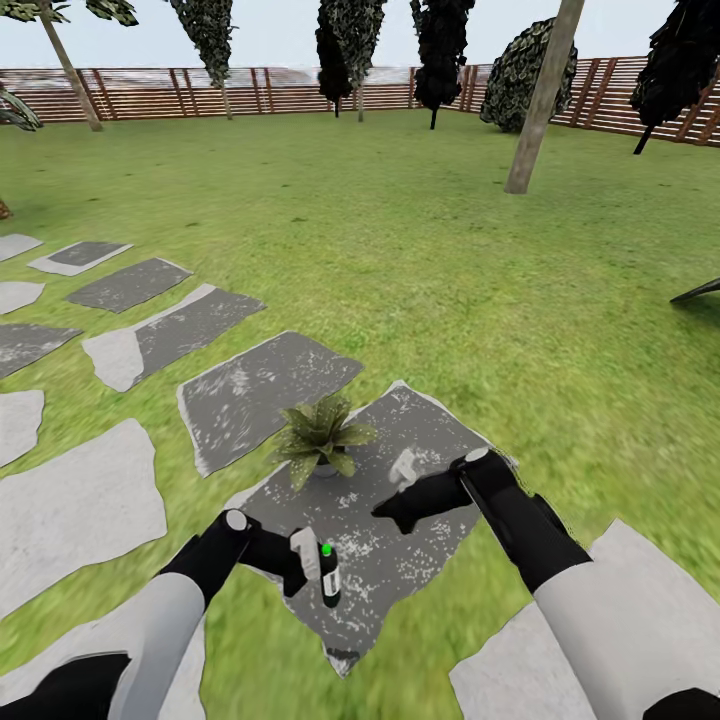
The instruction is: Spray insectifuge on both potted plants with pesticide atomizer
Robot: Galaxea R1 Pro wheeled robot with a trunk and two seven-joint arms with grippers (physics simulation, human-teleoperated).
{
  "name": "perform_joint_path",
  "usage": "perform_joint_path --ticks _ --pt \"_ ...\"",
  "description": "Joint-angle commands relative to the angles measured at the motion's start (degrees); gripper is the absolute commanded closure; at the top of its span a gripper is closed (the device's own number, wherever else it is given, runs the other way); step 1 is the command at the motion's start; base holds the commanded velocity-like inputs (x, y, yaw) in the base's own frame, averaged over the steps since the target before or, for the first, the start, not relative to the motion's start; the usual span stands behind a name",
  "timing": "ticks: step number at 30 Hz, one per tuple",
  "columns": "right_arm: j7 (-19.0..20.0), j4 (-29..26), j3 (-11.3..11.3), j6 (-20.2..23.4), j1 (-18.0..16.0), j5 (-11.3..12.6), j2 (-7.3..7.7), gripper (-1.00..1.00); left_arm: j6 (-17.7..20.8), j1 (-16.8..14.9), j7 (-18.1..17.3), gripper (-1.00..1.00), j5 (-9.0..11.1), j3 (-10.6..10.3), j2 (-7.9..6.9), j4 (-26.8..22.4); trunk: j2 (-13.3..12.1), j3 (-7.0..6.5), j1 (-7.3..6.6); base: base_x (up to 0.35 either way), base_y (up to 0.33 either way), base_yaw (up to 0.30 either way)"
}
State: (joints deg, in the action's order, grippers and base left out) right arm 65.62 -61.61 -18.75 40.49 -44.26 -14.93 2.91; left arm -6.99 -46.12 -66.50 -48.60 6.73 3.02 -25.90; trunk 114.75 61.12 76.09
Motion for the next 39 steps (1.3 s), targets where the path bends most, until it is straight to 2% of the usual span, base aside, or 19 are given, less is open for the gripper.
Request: perform_joint_path --ticks 1,5,16,24,39 --pt "0.3 -0.1 -1.1 0.3 0.0 -0.4 0.05 1.0 -0.7 0.0 -0.1 1.0 -0.6 0.5 0.02 -0.1 0.0 0.04 -0.01 0.0 0.0 0.0" --pt "0.3 -0.1 -2.1 0.3 0.0 -0.4 0.07 1.0 -0.7 0.0 -0.1 1.0 -0.6 0.5 -0.03 -0.2 0.0 0.04 -0.01 0.0 0.0 0.0" --pt "0.3 -0.1 -2.3 0.4 0.0 -0.4 0.05 1.0 -1.1 0.0 -0.1 1.0 -0.5 -0.1 0.48 -2.2 0.0 0.04 -0.01 0.0 0.0 0.0" --pt "0.2 -0.1 -2.3 0.3 0.0 -0.4 0.08 1.0 -3.4 0.0 -0.2 1.0 -0.4 -0.2 1.64 -2.0 0.0 0.04 -0.01 0.0 0.0 0.0" --pt "0.0 0.0 -2.3 -0.1 0.0 -0.4 0.08 1.0 -3.6 0.0 -0.2 1.0 -0.4 -0.2 3.76 -1.8 0.0 0.04 -0.01 0.0 0.0 0.0"
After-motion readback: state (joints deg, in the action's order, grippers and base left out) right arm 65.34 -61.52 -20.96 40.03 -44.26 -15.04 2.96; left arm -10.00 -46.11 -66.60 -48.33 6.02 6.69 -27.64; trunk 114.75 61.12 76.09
